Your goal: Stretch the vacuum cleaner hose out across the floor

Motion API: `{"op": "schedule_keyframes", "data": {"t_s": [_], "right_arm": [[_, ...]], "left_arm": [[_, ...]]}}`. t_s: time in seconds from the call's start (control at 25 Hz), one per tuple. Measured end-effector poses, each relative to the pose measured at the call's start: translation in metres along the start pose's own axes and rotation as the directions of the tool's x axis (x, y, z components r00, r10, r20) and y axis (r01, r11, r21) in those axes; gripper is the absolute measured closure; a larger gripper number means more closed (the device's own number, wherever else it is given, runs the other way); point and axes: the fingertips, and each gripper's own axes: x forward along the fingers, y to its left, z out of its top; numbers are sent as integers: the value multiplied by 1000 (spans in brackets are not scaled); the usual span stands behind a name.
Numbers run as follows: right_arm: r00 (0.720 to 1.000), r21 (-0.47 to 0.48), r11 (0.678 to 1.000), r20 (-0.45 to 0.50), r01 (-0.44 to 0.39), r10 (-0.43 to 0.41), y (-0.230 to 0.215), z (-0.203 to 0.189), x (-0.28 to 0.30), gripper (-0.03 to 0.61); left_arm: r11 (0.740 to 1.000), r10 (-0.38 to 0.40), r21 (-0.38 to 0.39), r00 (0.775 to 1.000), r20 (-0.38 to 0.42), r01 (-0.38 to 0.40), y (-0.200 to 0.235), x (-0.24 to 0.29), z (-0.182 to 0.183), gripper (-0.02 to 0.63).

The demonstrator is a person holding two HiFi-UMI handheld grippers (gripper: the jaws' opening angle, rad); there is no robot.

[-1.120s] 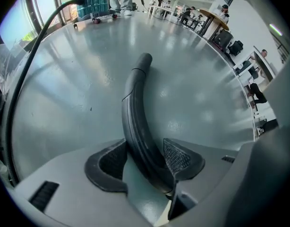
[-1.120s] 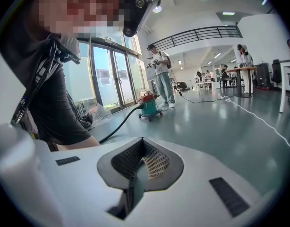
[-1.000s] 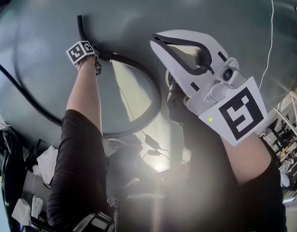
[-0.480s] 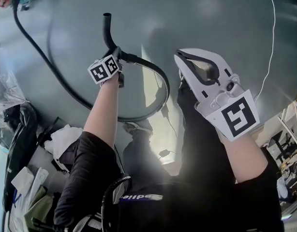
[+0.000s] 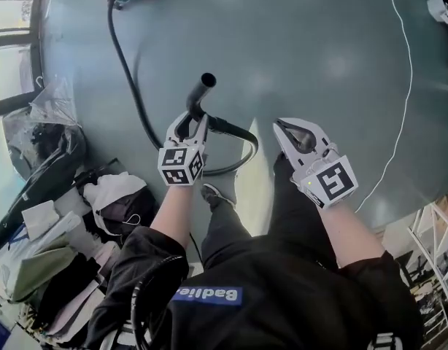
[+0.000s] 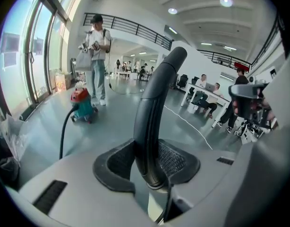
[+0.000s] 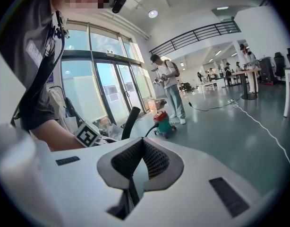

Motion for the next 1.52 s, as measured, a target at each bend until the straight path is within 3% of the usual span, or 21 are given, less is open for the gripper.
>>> {"op": "schedule_keyframes", "data": {"t_s": [0.2, 0.32, 0.44, 0.56, 0.8, 1.08, 1.4, 1.52], "right_arm": [[990, -46, 989, -14, -138, 137, 90, 65, 8, 575], [986, -100, 981, -20, -168, 166, 145, 83, 9, 575], [993, -125, 986, -32, -115, 111, 212, 79, -4, 575], [999, -96, 994, -35, -45, 42, 282, 72, -26, 575], [999, -94, 995, 27, -33, 36, 380, 97, -45, 575], [996, -59, 997, 75, -49, 53, 404, 95, -104, 575], [991, -67, 993, 87, -96, 102, 369, 33, -224, 575], [990, -66, 992, 86, -103, 109, 362, 28, -261, 575]], "left_arm": [[998, 46, 27, 987, 151, -50, 8, -142, 74, 456], [997, 55, 44, 961, 272, -70, 20, -216, 97, 456], [996, 7, 81, 938, 347, -37, 31, -288, 95, 456], [990, -79, 140, 938, 339, 33, 30, -352, 76, 456], [968, -190, 222, 918, 347, 117, 10, -442, 55, 456], [948, -220, 290, 929, 298, 131, -58, -493, 17, 456], [939, -165, 339, 942, 292, 59, -162, -503, -22, 456], [931, -168, 360, 947, 274, 61, -194, -504, -28, 456]]}}
